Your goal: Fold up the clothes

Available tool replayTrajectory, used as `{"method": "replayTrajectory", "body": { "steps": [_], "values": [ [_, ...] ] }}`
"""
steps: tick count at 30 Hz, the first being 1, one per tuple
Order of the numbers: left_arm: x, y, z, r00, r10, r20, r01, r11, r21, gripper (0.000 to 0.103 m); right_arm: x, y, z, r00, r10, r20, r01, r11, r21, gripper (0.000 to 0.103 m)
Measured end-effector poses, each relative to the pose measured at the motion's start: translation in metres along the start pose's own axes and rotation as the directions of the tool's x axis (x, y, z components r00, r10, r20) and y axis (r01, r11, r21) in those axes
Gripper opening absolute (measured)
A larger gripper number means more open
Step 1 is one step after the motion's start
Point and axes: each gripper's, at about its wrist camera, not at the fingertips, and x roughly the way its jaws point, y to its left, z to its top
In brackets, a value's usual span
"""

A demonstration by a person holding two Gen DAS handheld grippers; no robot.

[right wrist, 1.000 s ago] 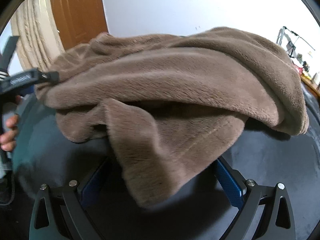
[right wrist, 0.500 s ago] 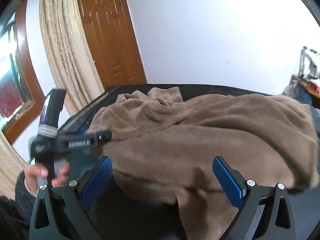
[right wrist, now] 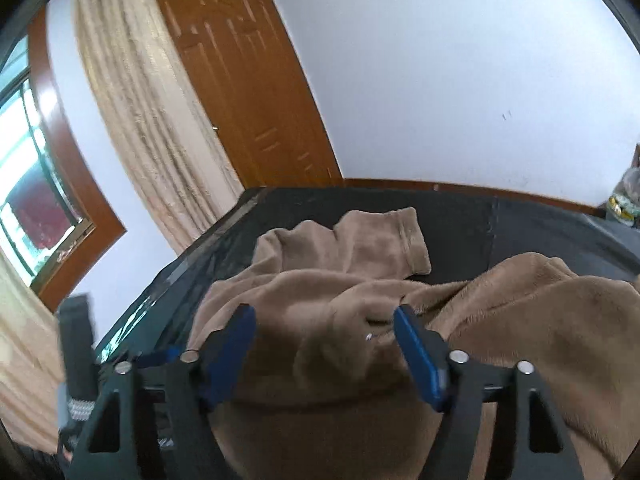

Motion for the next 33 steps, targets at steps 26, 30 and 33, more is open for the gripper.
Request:
{"method": "replayTrajectory", "body": {
  "steps": [26, 30, 33],
  "values": [
    [-0.010, 0.001, -0.003, 0.995, -0.093, 0.035, 0.093, 0.996, 0.009, 0.103, -0.058, 0.013, -0.020, 0.966, 0.220, 0.137, -0.224, 0.975, 0.009, 0.019],
    [-0.026, -0.002, -0.005, 0.982, -0.166, 0.092, 0.162, 0.985, 0.052, 0.103, -0.084, 0.022, -0.040, 0.958, 0.231, 0.172, -0.234, 0.972, -0.004, 0.019],
    [-0.039, -0.005, -0.009, 0.971, -0.194, 0.139, 0.176, 0.976, 0.131, 0.103, -0.092, 0.020, -0.055, 0.954, 0.232, 0.188, -0.238, 0.971, 0.009, 0.019]
  ]
}}
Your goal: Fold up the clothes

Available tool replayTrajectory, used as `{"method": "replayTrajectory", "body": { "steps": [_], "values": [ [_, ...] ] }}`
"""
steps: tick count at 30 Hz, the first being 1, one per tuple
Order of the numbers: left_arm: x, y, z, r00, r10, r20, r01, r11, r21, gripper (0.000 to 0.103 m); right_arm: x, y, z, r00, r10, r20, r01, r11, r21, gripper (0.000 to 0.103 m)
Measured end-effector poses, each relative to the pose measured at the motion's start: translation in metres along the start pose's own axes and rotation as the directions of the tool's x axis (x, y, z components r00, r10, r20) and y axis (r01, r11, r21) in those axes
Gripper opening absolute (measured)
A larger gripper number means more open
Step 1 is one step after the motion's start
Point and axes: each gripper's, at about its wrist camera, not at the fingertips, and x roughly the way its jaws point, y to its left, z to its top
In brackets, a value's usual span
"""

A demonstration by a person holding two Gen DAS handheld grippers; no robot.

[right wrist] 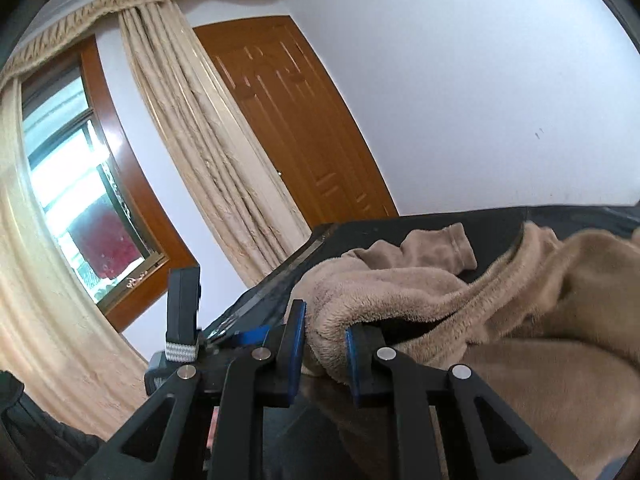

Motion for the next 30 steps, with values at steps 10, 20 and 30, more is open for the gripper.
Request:
{"method": "replayTrajectory", "body": {
  "steps": [10, 20, 30],
  "values": [
    [-0.043, -0.041, -0.021, 0.995, -0.042, 0.093, -0.005, 0.890, 0.456, 0.103, -0.037, -0.005, -0.040, 0.999, 0.032, 0.027, -0.033, 0.999, 0.032, 0.019],
    [-0.043, -0.047, -0.046, 1.000, -0.028, 0.015, 0.016, 0.860, 0.511, 0.103, -0.080, -0.015, -0.082, 1.000, -0.018, 0.016, 0.017, 0.998, 0.057, 0.019],
    [-0.051, -0.043, -0.057, 0.999, -0.046, 0.011, 0.035, 0.875, 0.484, 0.103, -0.110, -0.020, -0.107, 0.933, -0.360, 0.022, 0.361, 0.931, -0.051, 0.064]
  ]
}}
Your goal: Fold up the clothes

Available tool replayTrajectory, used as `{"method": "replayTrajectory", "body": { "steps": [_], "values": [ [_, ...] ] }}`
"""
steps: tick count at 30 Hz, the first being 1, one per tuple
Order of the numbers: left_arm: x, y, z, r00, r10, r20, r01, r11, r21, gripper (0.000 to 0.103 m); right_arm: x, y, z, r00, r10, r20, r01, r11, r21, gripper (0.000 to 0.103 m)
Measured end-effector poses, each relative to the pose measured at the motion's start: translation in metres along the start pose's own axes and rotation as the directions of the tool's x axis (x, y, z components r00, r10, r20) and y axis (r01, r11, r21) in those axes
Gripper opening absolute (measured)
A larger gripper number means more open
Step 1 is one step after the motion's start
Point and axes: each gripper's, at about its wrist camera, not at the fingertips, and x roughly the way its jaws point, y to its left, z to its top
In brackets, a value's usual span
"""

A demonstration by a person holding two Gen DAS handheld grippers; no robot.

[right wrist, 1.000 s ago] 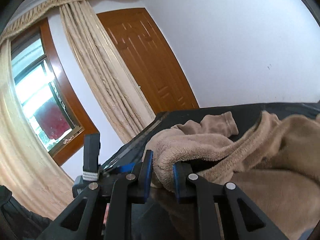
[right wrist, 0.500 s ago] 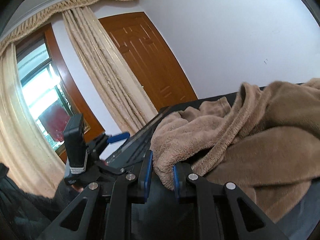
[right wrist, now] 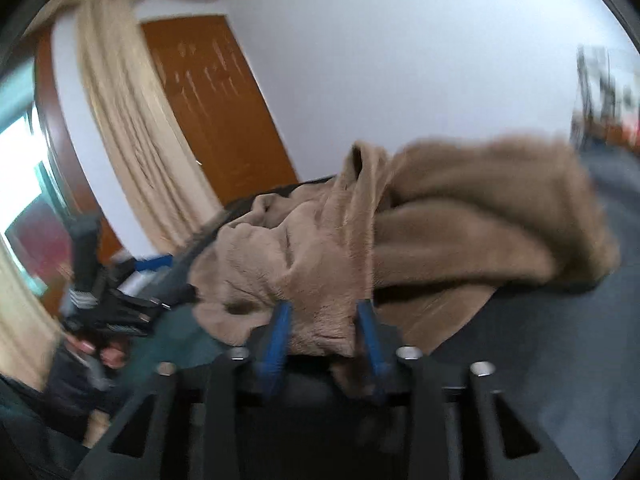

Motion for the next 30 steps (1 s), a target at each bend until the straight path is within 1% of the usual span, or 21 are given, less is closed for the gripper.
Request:
{"method": "replayTrajectory", "body": {
  "steps": [2, 5, 7, 11, 13, 16, 17, 19, 20, 21, 22, 23, 24, 25, 26, 27, 30],
  "values": [
    [-0.002, 0.000, -0.002, 1.000, -0.004, 0.001, 0.004, 1.000, -0.006, 0.103, -0.009, 0.019, 0.004, 0.998, -0.046, 0.046, 0.051, 0.993, -0.110, 0.076],
    [-0.004, 0.000, -0.006, 1.000, -0.013, 0.003, 0.013, 1.000, -0.018, 0.103, -0.013, 0.042, 0.011, 0.995, -0.058, 0.079, 0.075, 0.969, -0.234, 0.076],
    [-0.003, 0.004, -0.007, 1.000, -0.022, 0.002, 0.022, 0.999, -0.033, 0.103, -0.009, 0.060, 0.014, 0.995, -0.056, 0.077, 0.078, 0.945, -0.319, 0.076],
    [-0.003, 0.011, -0.010, 1.000, -0.024, 0.004, 0.024, 0.998, -0.056, 0.103, 0.023, 0.085, 0.012, 0.998, -0.061, 0.023, 0.064, 0.878, -0.474, 0.076],
    [-0.007, 0.014, -0.013, 1.000, -0.021, 0.011, 0.021, 0.998, -0.060, 0.103, 0.039, 0.098, 0.011, 0.998, -0.066, -0.004, 0.053, 0.836, -0.547, 0.076],
    [-0.012, 0.019, -0.015, 1.000, -0.012, 0.018, 0.013, 0.998, -0.062, 0.103, 0.065, 0.117, 0.010, 0.996, -0.080, -0.042, 0.034, 0.762, -0.647, 0.076],
    [-0.013, 0.021, -0.016, 1.000, -0.010, 0.018, 0.011, 0.998, -0.066, 0.103, 0.078, 0.116, 0.010, 0.994, -0.100, -0.049, 0.042, 0.741, -0.670, 0.076],
    [-0.012, 0.024, -0.017, 1.000, -0.010, 0.012, 0.011, 0.997, -0.078, 0.103, 0.096, 0.111, 0.011, 0.989, -0.133, -0.065, 0.052, 0.723, -0.689, 0.076],
    [-0.011, 0.024, -0.018, 1.000, -0.011, 0.009, 0.012, 0.996, -0.084, 0.103, 0.104, 0.107, 0.011, 0.987, -0.138, -0.082, 0.045, 0.729, -0.683, 0.075],
    [-0.010, 0.025, -0.018, 1.000, -0.011, 0.005, 0.011, 0.996, -0.089, 0.103, 0.112, 0.102, 0.012, 0.985, -0.142, -0.098, 0.039, 0.735, -0.677, 0.071],
    [-0.009, 0.025, -0.019, 1.000, -0.011, 0.001, 0.011, 0.996, -0.091, 0.103, 0.117, 0.100, 0.012, 0.984, -0.141, -0.111, 0.031, 0.744, -0.668, 0.065],
    [-0.008, 0.025, -0.019, 1.000, -0.011, -0.002, 0.011, 0.996, -0.090, 0.103, 0.122, 0.098, 0.015, 0.982, -0.145, -0.125, 0.030, 0.759, -0.651, 0.045],
    [-0.007, 0.024, -0.019, 1.000, -0.013, -0.004, 0.012, 0.996, -0.089, 0.103, 0.121, 0.095, 0.017, 0.982, -0.140, -0.129, 0.028, 0.776, -0.631, 0.030],
    [-0.007, 0.023, -0.019, 1.000, -0.016, -0.003, 0.016, 0.996, -0.085, 0.103, 0.120, 0.093, 0.019, 0.982, -0.133, -0.132, 0.026, 0.791, -0.611, 0.028],
    [-0.007, 0.022, -0.018, 1.000, -0.020, -0.001, 0.019, 0.997, -0.077, 0.103, 0.113, 0.094, 0.020, 0.986, -0.115, -0.122, 0.020, 0.803, -0.596, 0.021],
    [-0.007, 0.019, -0.017, 1.000, -0.024, 0.002, 0.024, 0.998, -0.066, 0.103, 0.107, 0.094, 0.022, 0.989, -0.098, -0.112, 0.015, 0.814, -0.581, 0.018],
    [-0.007, 0.010, -0.012, 0.999, -0.039, 0.017, 0.040, 0.999, -0.015, 0.103, 0.094, 0.098, 0.030, 0.996, -0.068, -0.063, 0.022, 0.838, -0.546, 0.015]
  ]
}}
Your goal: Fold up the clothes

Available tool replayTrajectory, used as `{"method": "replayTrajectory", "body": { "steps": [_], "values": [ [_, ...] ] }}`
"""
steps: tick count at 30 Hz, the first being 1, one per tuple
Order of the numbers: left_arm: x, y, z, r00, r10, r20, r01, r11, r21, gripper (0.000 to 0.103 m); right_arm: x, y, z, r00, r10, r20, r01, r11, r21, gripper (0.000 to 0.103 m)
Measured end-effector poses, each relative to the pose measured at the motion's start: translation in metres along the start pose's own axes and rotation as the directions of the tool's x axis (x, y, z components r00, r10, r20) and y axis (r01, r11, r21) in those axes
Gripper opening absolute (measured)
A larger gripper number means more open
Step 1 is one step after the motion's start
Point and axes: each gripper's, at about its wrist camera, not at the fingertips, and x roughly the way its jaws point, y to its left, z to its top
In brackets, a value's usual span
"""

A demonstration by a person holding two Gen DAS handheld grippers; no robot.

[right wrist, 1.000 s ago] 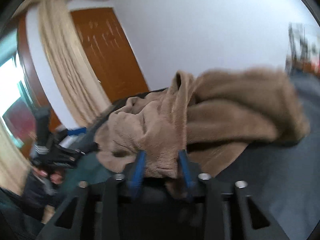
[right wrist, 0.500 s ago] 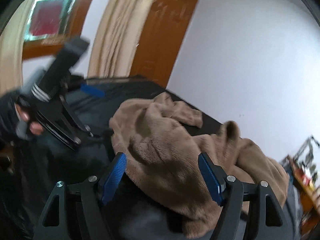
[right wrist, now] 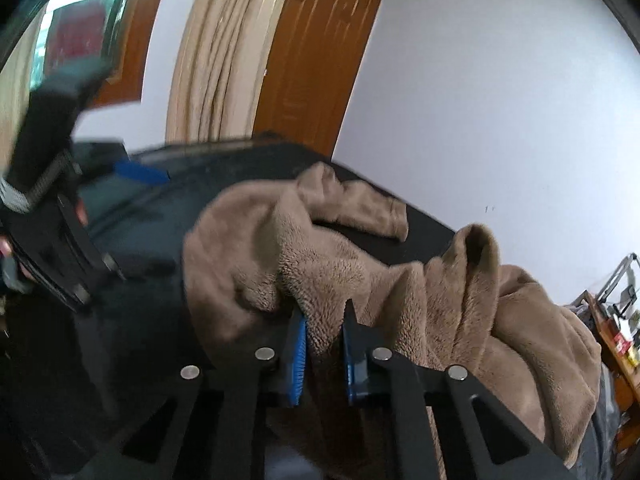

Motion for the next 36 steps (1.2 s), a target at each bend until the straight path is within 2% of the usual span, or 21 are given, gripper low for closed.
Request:
{"method": "replayTrajectory", "body": {
  "steps": [3, 7, 10, 14, 17, 24, 32, 34, 35, 36],
  "values": [
    [-0.005, -0.013, 0.006, 0.999, -0.032, 0.040, 0.027, 0.995, 0.100, 0.103, -0.015, 0.003, 0.007, 0.999, 0.008, 0.048, -0.008, 1.000, 0.007, 0.015],
    [-0.008, -0.023, 0.018, 0.992, -0.098, 0.079, 0.076, 0.966, 0.246, 0.103, -0.034, 0.016, 0.013, 0.996, 0.025, 0.082, -0.022, 0.999, -0.034, 0.015],
    [-0.010, -0.030, 0.027, 0.984, -0.152, 0.097, 0.109, 0.929, 0.352, 0.103, -0.038, 0.024, 0.011, 0.995, 0.043, 0.090, -0.038, 0.997, -0.060, 0.015],
    [-0.010, -0.039, 0.038, 0.969, -0.220, 0.109, 0.141, 0.863, 0.485, 0.103, -0.045, 0.030, 0.005, 0.994, 0.062, 0.087, -0.056, 0.996, -0.070, 0.014],
    [0.003, -0.049, 0.037, 0.977, -0.198, 0.074, 0.126, 0.824, 0.552, 0.103, -0.038, 0.028, 0.006, 0.995, 0.041, 0.086, -0.037, 0.998, -0.047, 0.015],
    [0.015, -0.068, 0.038, 0.974, -0.225, 0.025, 0.162, 0.768, 0.620, 0.103, -0.048, -0.018, -0.009, 0.993, 0.013, 0.118, -0.036, 0.981, 0.189, 0.016],
    [0.029, -0.089, 0.039, 0.967, -0.251, -0.032, 0.204, 0.696, 0.689, 0.103, -0.055, -0.035, -0.039, 0.995, -0.029, 0.095, -0.003, 0.949, 0.315, 0.016],
    [0.031, -0.091, 0.040, 0.964, -0.262, -0.044, 0.218, 0.686, 0.694, 0.103, -0.065, -0.038, -0.046, 0.995, -0.037, 0.096, 0.001, 0.936, 0.351, 0.016],
    [0.031, -0.090, 0.040, 0.962, -0.268, -0.049, 0.226, 0.685, 0.693, 0.101, -0.067, -0.042, -0.049, 0.995, -0.041, 0.096, 0.002, 0.929, 0.370, 0.016],
    [0.032, -0.089, 0.040, 0.960, -0.275, -0.054, 0.235, 0.683, 0.692, 0.092, -0.069, -0.046, -0.052, 0.994, -0.044, 0.097, 0.003, 0.921, 0.389, 0.016]
  ]
}}
